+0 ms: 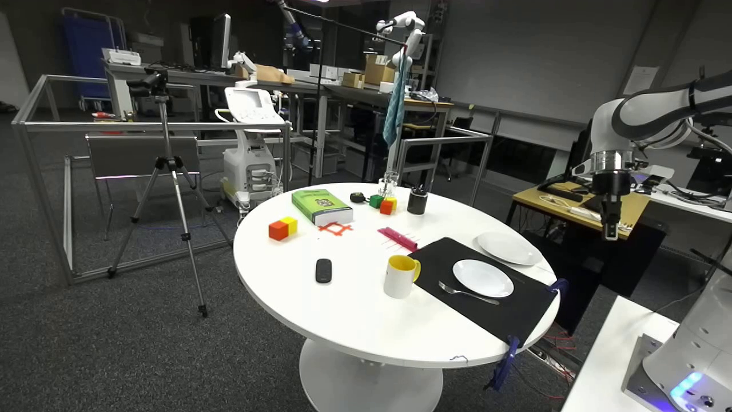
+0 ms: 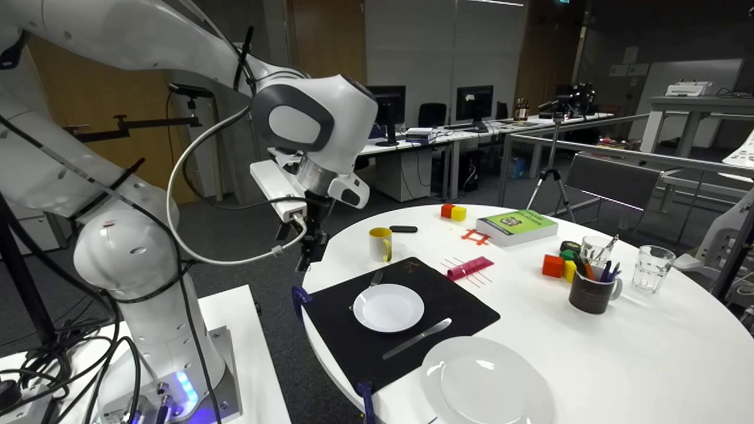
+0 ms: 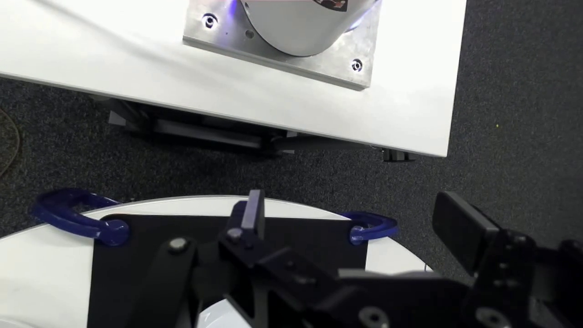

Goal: Put the fork on the black mat in a straightened up position and move the white plate slightly to the left

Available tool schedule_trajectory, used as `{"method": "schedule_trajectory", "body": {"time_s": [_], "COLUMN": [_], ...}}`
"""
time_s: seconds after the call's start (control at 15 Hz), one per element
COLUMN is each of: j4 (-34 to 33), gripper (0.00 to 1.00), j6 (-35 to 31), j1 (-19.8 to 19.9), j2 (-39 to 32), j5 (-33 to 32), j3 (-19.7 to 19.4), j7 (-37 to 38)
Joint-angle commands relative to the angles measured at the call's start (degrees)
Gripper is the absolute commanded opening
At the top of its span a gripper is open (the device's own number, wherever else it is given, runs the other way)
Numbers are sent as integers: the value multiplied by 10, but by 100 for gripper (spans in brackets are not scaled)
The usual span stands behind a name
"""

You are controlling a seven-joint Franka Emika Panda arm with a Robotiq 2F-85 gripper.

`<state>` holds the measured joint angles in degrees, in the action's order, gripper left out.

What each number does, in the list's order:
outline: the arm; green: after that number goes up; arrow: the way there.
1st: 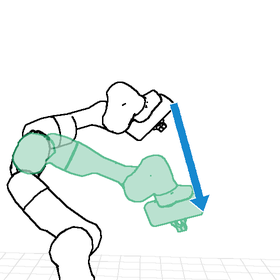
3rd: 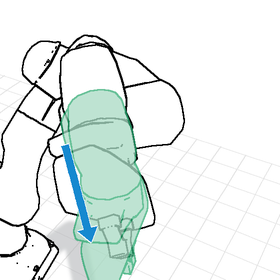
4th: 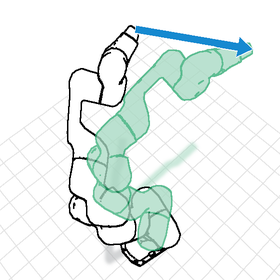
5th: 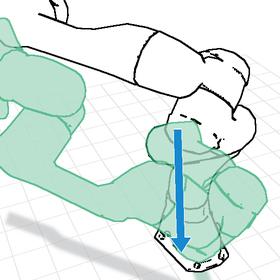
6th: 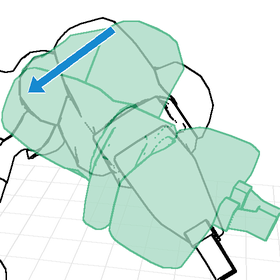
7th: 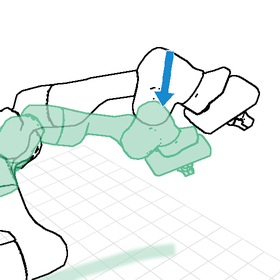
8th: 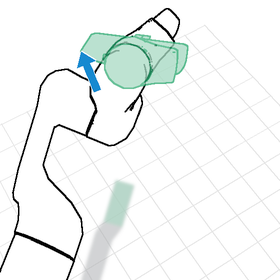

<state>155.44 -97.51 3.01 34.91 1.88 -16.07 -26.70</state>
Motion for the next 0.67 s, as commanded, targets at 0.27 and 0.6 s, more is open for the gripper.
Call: {"method": "schedule_trajectory", "body": {"time_s": [0.27, 0.6], "j4": [43, 44], "gripper": [100, 100], "j6": [-36, -86], "j1": [-10, -51], "j2": [12, -9], "j5": [-26, 7], "j3": [12, 23], "j7": [-61, -120]}}
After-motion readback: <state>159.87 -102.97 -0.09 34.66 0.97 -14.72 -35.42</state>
